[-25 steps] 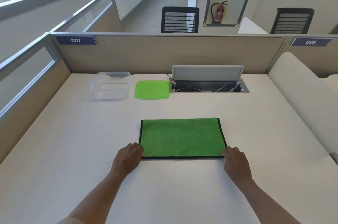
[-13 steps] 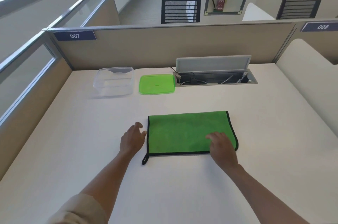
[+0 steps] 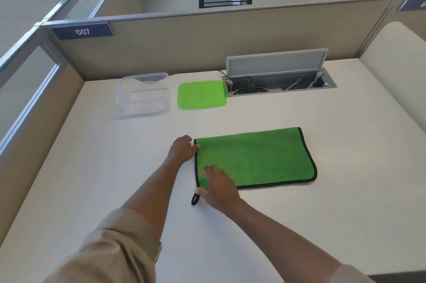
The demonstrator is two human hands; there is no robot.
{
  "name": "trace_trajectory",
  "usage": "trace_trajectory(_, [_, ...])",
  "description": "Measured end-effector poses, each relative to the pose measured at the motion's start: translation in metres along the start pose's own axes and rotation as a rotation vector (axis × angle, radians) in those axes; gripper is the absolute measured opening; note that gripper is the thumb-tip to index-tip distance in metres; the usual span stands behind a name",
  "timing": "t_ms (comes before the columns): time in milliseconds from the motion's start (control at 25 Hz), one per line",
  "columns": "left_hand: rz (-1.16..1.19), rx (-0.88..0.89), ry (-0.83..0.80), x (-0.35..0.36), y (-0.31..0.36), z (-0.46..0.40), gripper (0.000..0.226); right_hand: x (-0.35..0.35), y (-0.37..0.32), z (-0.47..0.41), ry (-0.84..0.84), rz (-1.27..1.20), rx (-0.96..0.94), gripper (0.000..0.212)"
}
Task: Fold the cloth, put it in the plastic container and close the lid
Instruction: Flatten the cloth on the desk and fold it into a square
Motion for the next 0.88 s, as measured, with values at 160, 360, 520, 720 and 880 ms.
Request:
trace_trajectory(160, [0.000, -0.025, 0.053, -0.003, -0.006, -0.007, 0.050, 0.016, -0.004, -0.007, -0.016, 0.179, 0.078, 0.059])
trace_trajectory(360, [0.051, -0.036, 0.105, 0.000, -0.007, -0.011, 0.027, 0.022, -0.013, -0.012, 0.044, 0.314, 0.106, 0.042])
trace_trajectory(520, [0.088, -0.040, 0.088, 0.002, -0.004, -0.015, 0.009, 0.022, -0.019, -0.008, 0.050, 0.389, 0.063, 0.031])
trace_trajectory(720, [0.103, -0.038, 0.086, 0.000, -0.002, -0.016, 0.006, 0.015, -0.021, -0.007, 0.071, 0.430, 0.058, 0.038])
trace_trajectory(880, [0.154, 0.000, 0.115, -0.004, 0.000, -0.018, 0.006, 0.015, -0.024, -0.008, 0.076, 0.419, 0.091, 0.036])
Point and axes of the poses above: each hand's wrist, its own z-axis away from the middle knuckle, its own x-axis out of the palm, y = z × x, the point moved 9 cm from there along -z, towards the middle knuckle
